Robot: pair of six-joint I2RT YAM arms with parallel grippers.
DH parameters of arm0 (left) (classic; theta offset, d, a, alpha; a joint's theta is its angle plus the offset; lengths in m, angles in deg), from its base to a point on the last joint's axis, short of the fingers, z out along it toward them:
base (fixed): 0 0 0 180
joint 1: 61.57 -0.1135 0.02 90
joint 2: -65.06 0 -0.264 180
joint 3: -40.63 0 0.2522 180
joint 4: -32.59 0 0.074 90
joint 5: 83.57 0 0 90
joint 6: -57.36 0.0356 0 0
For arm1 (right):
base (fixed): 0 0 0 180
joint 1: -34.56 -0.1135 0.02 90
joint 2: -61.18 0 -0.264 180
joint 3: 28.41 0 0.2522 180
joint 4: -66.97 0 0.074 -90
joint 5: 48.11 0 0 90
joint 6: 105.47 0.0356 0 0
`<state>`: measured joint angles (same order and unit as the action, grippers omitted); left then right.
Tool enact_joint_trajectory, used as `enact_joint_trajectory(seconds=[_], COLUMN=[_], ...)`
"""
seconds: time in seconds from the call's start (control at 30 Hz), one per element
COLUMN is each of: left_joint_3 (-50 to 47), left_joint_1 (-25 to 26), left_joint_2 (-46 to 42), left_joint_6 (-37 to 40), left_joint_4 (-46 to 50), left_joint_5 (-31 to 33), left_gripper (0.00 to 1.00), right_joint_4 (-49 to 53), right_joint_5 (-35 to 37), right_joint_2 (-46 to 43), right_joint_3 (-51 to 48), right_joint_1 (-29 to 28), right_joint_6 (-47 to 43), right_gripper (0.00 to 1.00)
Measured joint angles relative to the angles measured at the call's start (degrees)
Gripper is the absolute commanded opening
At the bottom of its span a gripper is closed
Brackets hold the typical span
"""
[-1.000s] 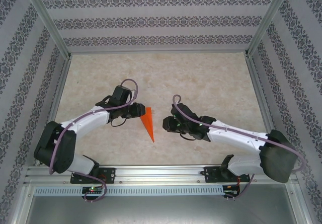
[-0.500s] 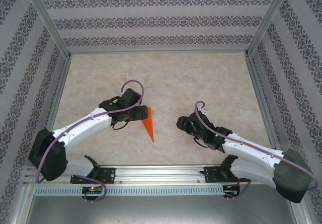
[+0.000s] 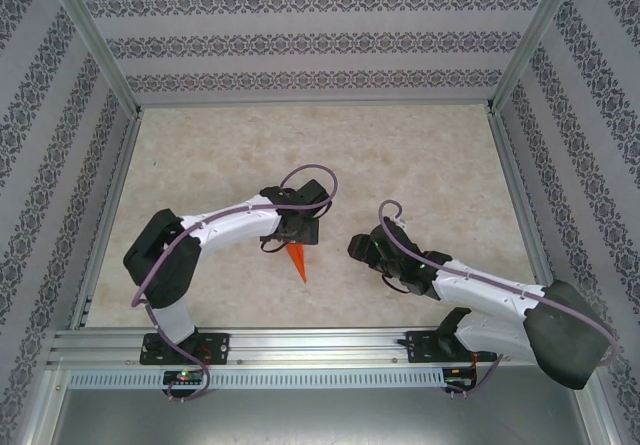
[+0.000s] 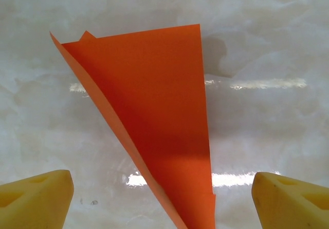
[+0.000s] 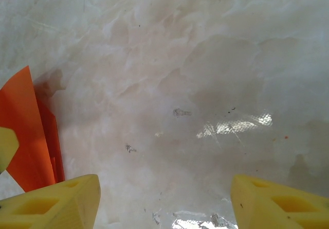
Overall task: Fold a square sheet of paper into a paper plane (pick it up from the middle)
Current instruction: Move a paper plane to the center of the table.
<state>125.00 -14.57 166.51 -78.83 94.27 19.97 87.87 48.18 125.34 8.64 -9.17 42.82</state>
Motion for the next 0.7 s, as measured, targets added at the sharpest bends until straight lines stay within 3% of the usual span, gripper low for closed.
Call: enact_joint_trajectory(seconds=[0.13,0.23,0.5,0.7], left_joint_3=[0.17,-0.87,-5.66,-7.13], left_joint_1=[0.0,0.0,-0.11,-0.59], left_joint_2=[0.61,-0.11,-3.5,-5.03], left_joint_6=[-0.87,-1.18,-1.99,-2.36], left_joint_4=[1.05,1.03,1.03,0.44], left_joint_5=[0.96,1.22,1.84,1.79], left_gripper=[0.78,0.63,0.51,0.31], right_joint_4=[-0.74,-0.87,-1.97,-2.32], right_joint_5=[-1.46,-2.56,-6.45,-9.51], right_joint_2=[1.73,3.63,10.27,14.19], right_joint_3=[0.52,1.73,6.34,10.08], right_joint_1=[0.0,0.0,0.0,-0.04], right_joint_6=[0.28,0.26,-0.09,-1.62], right_gripper=[0.68,0.68,0.68,0.66])
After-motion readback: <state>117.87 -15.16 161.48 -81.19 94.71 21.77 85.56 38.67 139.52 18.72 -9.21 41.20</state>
